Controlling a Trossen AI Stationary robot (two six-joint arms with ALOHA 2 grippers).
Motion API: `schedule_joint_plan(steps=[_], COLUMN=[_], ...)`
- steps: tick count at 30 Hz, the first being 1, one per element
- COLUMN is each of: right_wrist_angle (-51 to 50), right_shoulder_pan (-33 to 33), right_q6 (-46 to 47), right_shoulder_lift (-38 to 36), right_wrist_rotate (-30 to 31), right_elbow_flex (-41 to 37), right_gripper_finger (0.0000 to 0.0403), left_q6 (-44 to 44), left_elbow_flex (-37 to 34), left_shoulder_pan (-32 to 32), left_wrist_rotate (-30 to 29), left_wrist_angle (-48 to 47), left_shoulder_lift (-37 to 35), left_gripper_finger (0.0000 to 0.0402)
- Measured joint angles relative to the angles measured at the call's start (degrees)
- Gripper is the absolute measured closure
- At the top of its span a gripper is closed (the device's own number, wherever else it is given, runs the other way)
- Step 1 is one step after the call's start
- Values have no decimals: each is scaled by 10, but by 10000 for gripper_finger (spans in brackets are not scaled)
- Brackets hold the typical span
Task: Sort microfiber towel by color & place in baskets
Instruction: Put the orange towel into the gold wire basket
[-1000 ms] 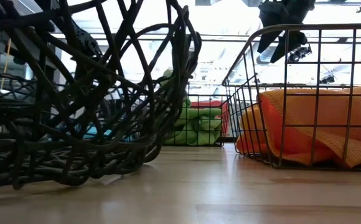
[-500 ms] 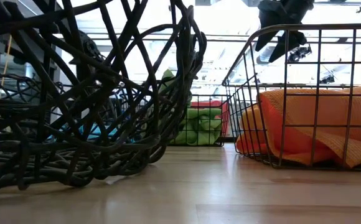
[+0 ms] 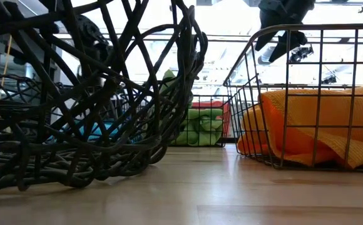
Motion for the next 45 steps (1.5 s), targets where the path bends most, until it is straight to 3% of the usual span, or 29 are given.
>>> schedule_joint_plan(steps=[5,14,23,26,29,37,40,45], right_wrist_angle=[0,0,0,0,0,0,2,3], right_shoulder_pan=[0,0,0,0,0,0,0,0], right_q6=[5,9,20,20,20,20,20,21], right_shoulder_lift=[0,0,0,0,0,0,0,0], right_wrist_rotate=[0,0,-1,-1,-1,-2,-2,-2], right_elbow_flex=[0,0,0,0,0,0,0,0], right_gripper_finger=[45,45,45,45,45,45,45,45], left_q6=[7,22,17,48,76,-47,-111,-195], left_elbow_flex=[0,-1,0,0,0,-10,-51,-135], left_shoulder_pan=[47,67,73,73,72,55,43,23], left_wrist_rotate=[-3,77,102,132,118,-51,-51,14], left_wrist_angle=[2,25,41,41,26,-94,-75,-8], left_shoulder_lift=[5,79,80,75,49,-23,-32,-32], left_gripper_finger=[175,175,175,175,175,175,175,175])
